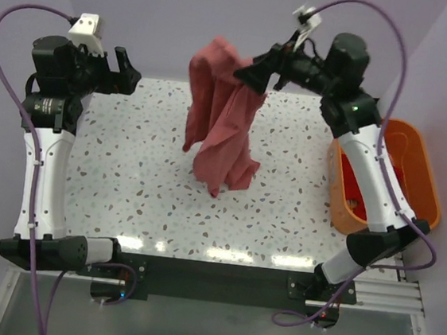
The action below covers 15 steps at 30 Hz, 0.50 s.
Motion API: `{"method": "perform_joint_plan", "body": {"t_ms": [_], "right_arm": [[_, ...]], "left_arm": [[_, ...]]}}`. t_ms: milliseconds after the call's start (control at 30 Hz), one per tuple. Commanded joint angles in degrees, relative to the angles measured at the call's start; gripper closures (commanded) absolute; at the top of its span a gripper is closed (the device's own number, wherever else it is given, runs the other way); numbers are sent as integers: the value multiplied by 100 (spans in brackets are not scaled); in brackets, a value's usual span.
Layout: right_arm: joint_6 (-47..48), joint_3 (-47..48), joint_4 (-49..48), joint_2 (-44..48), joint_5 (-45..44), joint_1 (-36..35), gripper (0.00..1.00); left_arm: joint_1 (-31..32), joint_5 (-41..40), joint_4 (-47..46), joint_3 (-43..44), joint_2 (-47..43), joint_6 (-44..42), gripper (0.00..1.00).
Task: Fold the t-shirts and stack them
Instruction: Move the tshirt to the center of the board, then flatten the tshirt out
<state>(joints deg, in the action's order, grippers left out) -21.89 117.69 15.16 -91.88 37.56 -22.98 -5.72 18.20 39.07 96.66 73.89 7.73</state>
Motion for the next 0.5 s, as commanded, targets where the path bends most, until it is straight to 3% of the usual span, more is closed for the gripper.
{"method": "perform_joint_plan", "body": {"t_ms": [0,67,200,333,467], "right_arm": [[1729,-833,1939,153,-186,-110,1],[2788,-1054,2743,91,-485,-110,1],[3611,-2141,3782,117,-1145,-110,1],[3657,-2882,3811,30,-944,-189,11],[3289,-3330,3460,-190,-829,-635,20]], "left_arm": [[-149,578,74,-270,-164,-463,0],[-149,782,301,-411,-190,-911,0],[-149,1176,689,-902,-24,-1632,0],[-140,1669,927,-1474,266,-2432,2],[-70,1714,323,-2263,547,-2513,10]]}}
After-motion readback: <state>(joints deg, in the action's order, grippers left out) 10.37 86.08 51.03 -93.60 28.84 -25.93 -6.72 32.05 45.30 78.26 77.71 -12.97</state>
